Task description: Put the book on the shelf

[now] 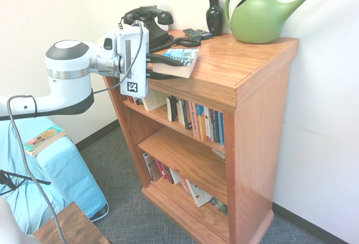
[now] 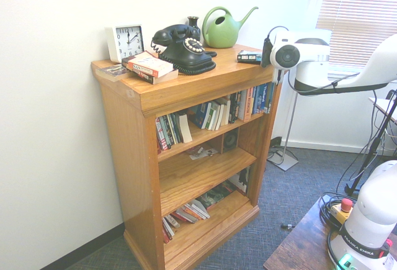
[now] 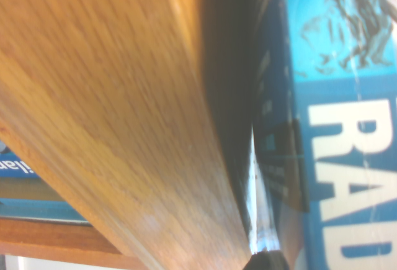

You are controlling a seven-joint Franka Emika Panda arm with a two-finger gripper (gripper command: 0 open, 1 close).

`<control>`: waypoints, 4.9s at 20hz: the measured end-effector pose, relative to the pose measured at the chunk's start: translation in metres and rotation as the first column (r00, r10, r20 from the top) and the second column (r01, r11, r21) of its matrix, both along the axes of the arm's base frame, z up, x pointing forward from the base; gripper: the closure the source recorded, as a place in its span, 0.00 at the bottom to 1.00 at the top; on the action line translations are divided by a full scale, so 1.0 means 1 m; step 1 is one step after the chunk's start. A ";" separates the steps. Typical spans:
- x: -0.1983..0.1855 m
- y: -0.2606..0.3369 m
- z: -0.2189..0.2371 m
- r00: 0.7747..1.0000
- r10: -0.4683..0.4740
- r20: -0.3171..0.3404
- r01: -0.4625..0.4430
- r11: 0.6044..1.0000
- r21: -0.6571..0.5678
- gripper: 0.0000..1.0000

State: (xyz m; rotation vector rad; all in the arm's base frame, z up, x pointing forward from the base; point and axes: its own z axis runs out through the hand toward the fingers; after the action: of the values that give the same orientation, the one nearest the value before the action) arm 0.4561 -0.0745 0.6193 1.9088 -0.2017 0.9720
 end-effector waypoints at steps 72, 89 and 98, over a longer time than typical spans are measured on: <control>0.028 0.188 -0.172 0.992 -0.030 -0.121 0.124 0.268 0.955 1.00; 0.075 0.199 -0.191 0.993 -0.048 -0.111 0.120 0.267 0.956 1.00; 0.078 0.203 -0.197 0.997 -0.035 -0.073 0.080 0.302 0.950 1.00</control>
State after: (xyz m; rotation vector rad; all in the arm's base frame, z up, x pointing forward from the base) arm 0.5341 0.1284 0.4219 2.9912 -1.0452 0.7859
